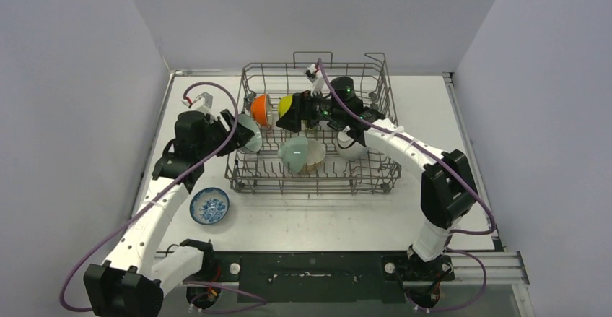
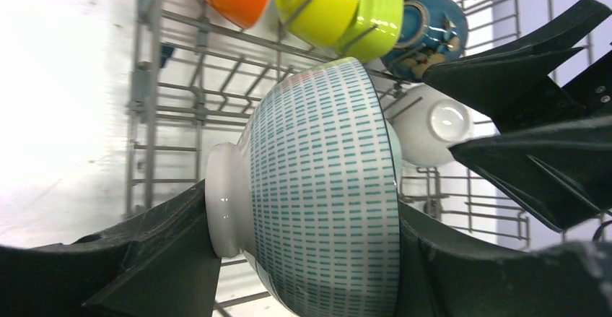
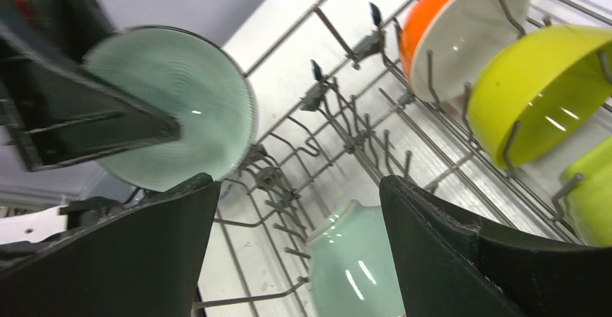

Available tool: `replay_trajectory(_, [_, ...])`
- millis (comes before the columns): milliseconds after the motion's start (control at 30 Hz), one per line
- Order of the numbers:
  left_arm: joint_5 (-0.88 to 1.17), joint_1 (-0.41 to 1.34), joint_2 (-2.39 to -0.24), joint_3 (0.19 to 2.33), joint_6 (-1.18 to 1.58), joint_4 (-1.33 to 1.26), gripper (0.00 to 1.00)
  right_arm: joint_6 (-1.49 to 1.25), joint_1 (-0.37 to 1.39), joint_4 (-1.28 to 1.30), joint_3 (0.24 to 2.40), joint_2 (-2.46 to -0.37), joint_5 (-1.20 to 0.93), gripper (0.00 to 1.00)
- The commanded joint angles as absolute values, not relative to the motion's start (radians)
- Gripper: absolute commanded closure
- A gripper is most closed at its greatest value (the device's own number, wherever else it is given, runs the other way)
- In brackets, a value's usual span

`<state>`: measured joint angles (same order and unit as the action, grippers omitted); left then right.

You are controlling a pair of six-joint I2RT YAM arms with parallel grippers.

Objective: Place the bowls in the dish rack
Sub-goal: Move the dish rack to the center of the board.

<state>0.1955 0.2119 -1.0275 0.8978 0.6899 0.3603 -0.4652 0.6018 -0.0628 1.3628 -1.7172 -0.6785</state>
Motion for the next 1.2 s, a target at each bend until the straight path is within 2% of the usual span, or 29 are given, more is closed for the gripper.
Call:
replay_trajectory(0, [0.029,0.204,-0.954,0.991,0.599,0.426,1.0,-0.354,0.599,0.052,1.446,-1.775,-0.601,0.16])
replay_trajectory(233, [-0.164,0.204,-0.866,1.019,0.511,0.488,1.0,-0.226,0.652,0.216,1.625,-1.929,-0.549,0.2])
replay_trajectory(533, [-0.194,0.202,-0.836,1.005,0.496,0.516,1.0,-0.153,0.701,0.328,1.874,-2.134,-0.51,0.26])
replay_trajectory(600, [-0.192,0.202,-0.835,0.997,0.499,0.516,1.0,-0.149,0.705,0.35,1.919,-2.174,-0.51,0.33])
replay_trajectory(800, [-0.204,0.202,-0.837,0.978,0.494,0.522,1.0,-0.141,0.72,0.395,1.976,-2.236,-0.542,0.44])
replay_trajectory(1000, [-0.206,0.202,-0.858,0.953,0.492,0.522,1.0,-0.133,0.745,0.405,1.962,-2.24,-0.591,0.64])
replay_trajectory(1167, [-0.212,0.202,-0.886,0.93,0.493,0.52,1.0,-0.122,0.777,0.394,1.929,-2.224,-0.614,0.72])
